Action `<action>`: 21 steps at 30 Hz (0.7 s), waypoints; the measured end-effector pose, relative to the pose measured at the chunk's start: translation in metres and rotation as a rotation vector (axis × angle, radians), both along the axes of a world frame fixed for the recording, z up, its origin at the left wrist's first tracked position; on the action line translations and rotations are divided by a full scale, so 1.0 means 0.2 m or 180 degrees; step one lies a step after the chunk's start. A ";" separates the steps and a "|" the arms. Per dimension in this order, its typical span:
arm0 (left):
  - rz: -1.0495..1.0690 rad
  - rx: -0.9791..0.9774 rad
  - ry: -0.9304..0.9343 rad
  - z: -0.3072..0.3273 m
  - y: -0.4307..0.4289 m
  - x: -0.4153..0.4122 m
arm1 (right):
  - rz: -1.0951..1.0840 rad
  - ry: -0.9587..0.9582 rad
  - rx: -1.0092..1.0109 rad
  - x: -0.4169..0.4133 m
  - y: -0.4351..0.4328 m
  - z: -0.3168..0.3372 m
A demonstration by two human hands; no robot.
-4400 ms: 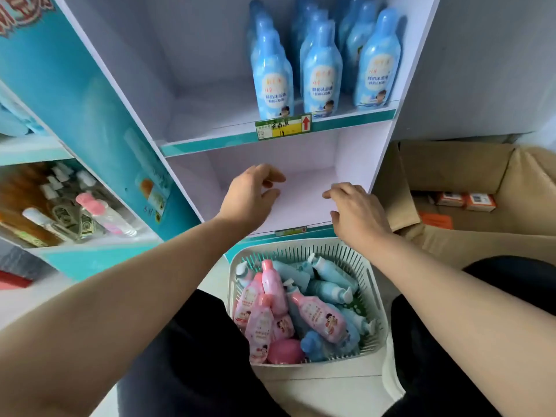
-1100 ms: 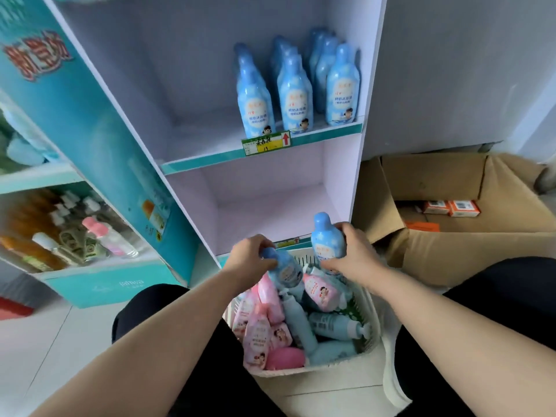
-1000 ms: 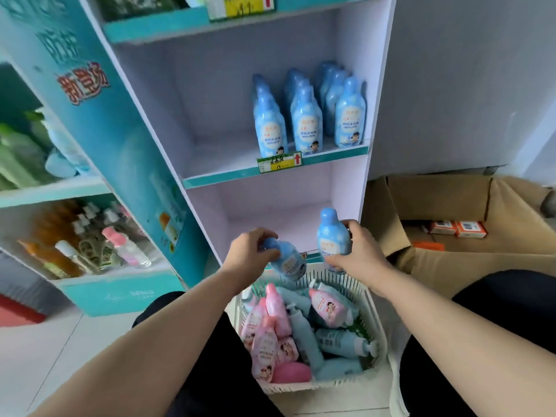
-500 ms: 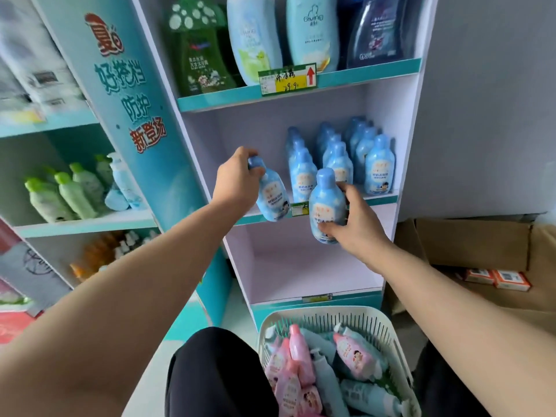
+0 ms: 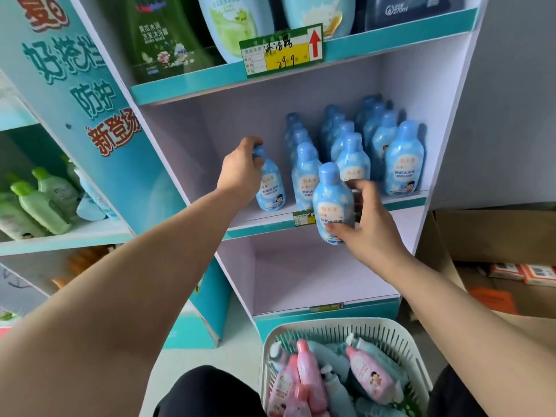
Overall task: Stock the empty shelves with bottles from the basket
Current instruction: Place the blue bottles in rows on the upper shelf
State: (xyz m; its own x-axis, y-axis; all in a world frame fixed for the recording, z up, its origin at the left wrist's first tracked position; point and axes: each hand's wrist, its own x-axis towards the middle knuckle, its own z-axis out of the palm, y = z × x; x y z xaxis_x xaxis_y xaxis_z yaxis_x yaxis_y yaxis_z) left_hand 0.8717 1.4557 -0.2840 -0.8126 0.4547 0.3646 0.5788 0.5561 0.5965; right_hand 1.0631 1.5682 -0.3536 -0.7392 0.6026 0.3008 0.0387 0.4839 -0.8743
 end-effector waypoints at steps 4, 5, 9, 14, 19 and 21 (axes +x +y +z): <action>-0.0301 0.0060 -0.0047 -0.06 -0.04 0.01 | 0.0049 0.0182 -0.0133 -0.03 -0.01 -0.01; -0.0319 0.0007 0.0008 -0.09 -0.04 0.02 | 0.0055 0.0215 -0.0144 -0.04 -0.01 -0.02; -0.0177 0.0046 0.0180 -0.17 -0.03 0.05 | 0.0059 0.0401 -0.0070 -0.06 -0.01 -0.05; 0.0066 0.0127 0.0220 -0.19 0.04 -0.04 | 0.0027 0.0497 -0.0010 -0.08 0.01 -0.11; 0.0221 0.0270 0.0124 -0.20 0.12 -0.17 | -0.0051 0.0649 -0.0257 -0.09 0.04 -0.15; 0.0349 0.0240 0.0099 -0.21 0.16 -0.24 | -0.0006 0.0696 -0.0363 -0.11 0.03 -0.15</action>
State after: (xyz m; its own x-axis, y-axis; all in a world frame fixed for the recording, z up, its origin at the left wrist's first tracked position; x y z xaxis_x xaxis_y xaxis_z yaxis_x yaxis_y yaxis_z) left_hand 0.8245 1.4873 -0.3252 -0.8437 0.3341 0.4203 0.5359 0.5714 0.6216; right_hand 1.0419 1.5750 -0.3844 -0.6629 0.6431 0.3835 -0.1567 0.3817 -0.9109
